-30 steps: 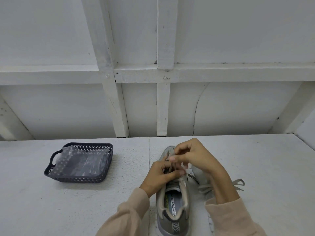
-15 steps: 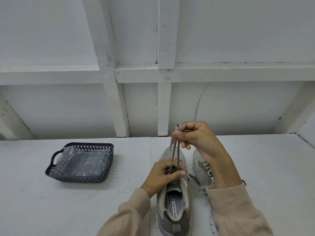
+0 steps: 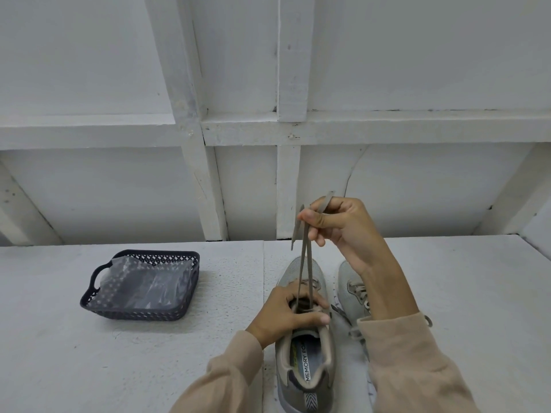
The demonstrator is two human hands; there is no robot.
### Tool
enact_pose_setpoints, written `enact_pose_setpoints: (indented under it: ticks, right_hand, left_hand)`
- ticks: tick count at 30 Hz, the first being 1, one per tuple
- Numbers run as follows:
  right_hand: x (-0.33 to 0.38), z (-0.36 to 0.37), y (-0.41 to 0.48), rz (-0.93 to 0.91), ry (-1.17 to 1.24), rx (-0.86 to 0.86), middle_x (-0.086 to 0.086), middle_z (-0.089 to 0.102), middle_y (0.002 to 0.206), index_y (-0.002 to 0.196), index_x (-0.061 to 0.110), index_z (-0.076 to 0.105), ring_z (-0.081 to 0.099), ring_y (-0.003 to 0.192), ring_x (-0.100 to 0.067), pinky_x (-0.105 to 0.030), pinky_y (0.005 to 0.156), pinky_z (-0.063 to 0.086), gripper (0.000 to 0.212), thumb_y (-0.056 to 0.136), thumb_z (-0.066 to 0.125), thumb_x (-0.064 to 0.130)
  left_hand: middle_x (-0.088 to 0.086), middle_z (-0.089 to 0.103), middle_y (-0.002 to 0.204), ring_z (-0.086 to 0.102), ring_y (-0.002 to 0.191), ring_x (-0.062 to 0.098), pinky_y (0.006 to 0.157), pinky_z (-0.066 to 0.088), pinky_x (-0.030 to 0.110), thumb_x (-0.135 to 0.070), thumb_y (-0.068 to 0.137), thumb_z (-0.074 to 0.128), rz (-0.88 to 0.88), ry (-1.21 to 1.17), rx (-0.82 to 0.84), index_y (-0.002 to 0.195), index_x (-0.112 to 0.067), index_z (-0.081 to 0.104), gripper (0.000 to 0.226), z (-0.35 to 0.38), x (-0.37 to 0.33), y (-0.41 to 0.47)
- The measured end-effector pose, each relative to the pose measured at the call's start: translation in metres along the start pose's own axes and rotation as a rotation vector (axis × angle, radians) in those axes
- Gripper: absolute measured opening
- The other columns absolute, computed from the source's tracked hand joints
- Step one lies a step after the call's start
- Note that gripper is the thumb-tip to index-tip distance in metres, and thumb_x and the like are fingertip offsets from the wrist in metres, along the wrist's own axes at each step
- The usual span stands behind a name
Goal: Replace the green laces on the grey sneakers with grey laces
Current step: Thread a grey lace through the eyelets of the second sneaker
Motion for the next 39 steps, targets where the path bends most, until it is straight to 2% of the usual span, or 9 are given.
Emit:
enact_pose_setpoints:
  ticks: [3, 6, 10, 14, 19, 23, 27, 33, 39]
  right_hand:
    - [0.003, 0.000, -0.003, -0.008, -0.005, 0.009, -0.011, 0.060, 0.055, 0.075, -0.007, 0.067, 0.057, 0.045, -0.016, -0.019, 0.043, 0.044, 0.012, 0.069, 0.070, 0.004]
    - [0.008, -0.001, -0.003, -0.014, -0.011, 0.006, -0.010, 0.060, 0.054, 0.074, -0.006, 0.067, 0.057, 0.044, -0.016, -0.019, 0.043, 0.045, 0.012, 0.069, 0.071, 0.004]
    - [0.015, -0.003, 0.001, -0.062, -0.117, -0.038, -0.013, 0.060, 0.056, 0.071, -0.003, 0.067, 0.057, 0.043, -0.019, -0.022, 0.043, 0.046, 0.010, 0.068, 0.075, 0.001]
    - [0.025, 0.002, 0.004, -0.125, -0.276, -0.039, 0.001, 0.062, 0.052, 0.074, -0.006, 0.067, 0.054, 0.039, -0.015, -0.021, 0.038, 0.042, 0.007, 0.075, 0.073, -0.010]
    - [0.036, 0.010, 0.001, -0.230, -0.491, -0.044, 0.014, 0.062, 0.052, 0.060, 0.016, 0.065, 0.050, 0.037, -0.008, -0.015, 0.042, 0.040, 0.028, 0.073, 0.077, -0.006]
    - [0.043, 0.017, -0.001, -0.340, -0.613, -0.032, 0.011, 0.064, 0.063, 0.059, 0.023, 0.066, 0.056, 0.044, 0.000, -0.015, 0.046, 0.044, 0.035, 0.069, 0.079, -0.008]
    - [0.044, 0.020, -0.003, -0.457, -0.657, -0.030, 0.009, 0.059, 0.062, 0.058, 0.031, 0.063, 0.056, 0.048, -0.003, -0.017, 0.051, 0.046, 0.042, 0.067, 0.081, -0.006]
    - [0.034, 0.020, -0.001, -0.518, -0.579, -0.028, -0.002, 0.060, 0.068, 0.069, 0.020, 0.066, 0.057, 0.050, -0.005, -0.012, 0.051, 0.045, 0.030, 0.072, 0.077, -0.008]
    - [0.020, 0.009, 0.009, -0.447, -0.576, -0.053, 0.004, 0.060, 0.074, 0.071, 0.006, 0.065, 0.062, 0.066, 0.002, -0.015, 0.064, 0.051, 0.017, 0.074, 0.077, -0.005]
  left_hand:
    - [-0.002, 0.072, 0.097, 0.063, 0.102, 0.013, 0.096, 0.048, 0.034, -0.024, 0.071, 0.086, 0.003, 0.034, 0.032, 0.088, -0.020, 0.077, 0.020, 0.001, -0.001, 0.001]
    - [-0.003, 0.071, 0.096, 0.063, 0.098, 0.012, 0.092, 0.049, 0.026, -0.019, 0.071, 0.086, 0.004, 0.026, 0.058, 0.089, -0.018, 0.077, 0.020, 0.000, -0.005, 0.002]
    - [-0.014, 0.069, 0.090, 0.064, 0.093, 0.005, 0.086, 0.047, 0.017, -0.013, 0.071, 0.086, -0.016, -0.003, 0.086, 0.092, -0.016, 0.075, 0.024, 0.002, -0.006, 0.001]
    - [-0.010, 0.070, 0.097, 0.067, 0.097, 0.010, 0.089, 0.049, 0.022, -0.016, 0.071, 0.086, -0.016, -0.004, 0.081, 0.095, -0.020, 0.074, 0.027, 0.000, -0.006, 0.002]
    - [-0.010, 0.070, 0.096, 0.067, 0.096, 0.012, 0.089, 0.050, 0.023, -0.014, 0.072, 0.085, -0.022, -0.014, 0.087, 0.096, -0.022, 0.073, 0.028, 0.002, -0.007, 0.002]
    - [0.000, 0.072, 0.098, 0.068, 0.098, 0.016, 0.092, 0.051, 0.026, -0.014, 0.072, 0.085, -0.025, -0.016, 0.080, 0.097, -0.018, 0.073, 0.029, 0.001, -0.007, 0.002]
    - [0.009, 0.071, 0.101, 0.067, 0.099, 0.021, 0.094, 0.052, 0.032, -0.014, 0.072, 0.085, -0.018, -0.025, 0.074, 0.097, -0.016, 0.073, 0.029, 0.000, -0.008, 0.002]
    - [0.008, 0.071, 0.102, 0.067, 0.101, 0.020, 0.095, 0.051, 0.032, -0.015, 0.073, 0.085, -0.029, -0.028, 0.069, 0.100, -0.014, 0.073, 0.029, 0.000, -0.007, 0.001]
    - [0.002, 0.073, 0.101, 0.068, 0.102, 0.019, 0.094, 0.051, 0.029, -0.014, 0.080, 0.078, -0.012, -0.075, 0.044, 0.103, -0.015, 0.071, 0.024, -0.003, -0.006, 0.000]
Point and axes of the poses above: each hand's wrist, its own y-axis towards the middle knuckle, its own z-axis out of the palm, x = y × z, the point moved 6 cm from there along y, towards the middle knuckle
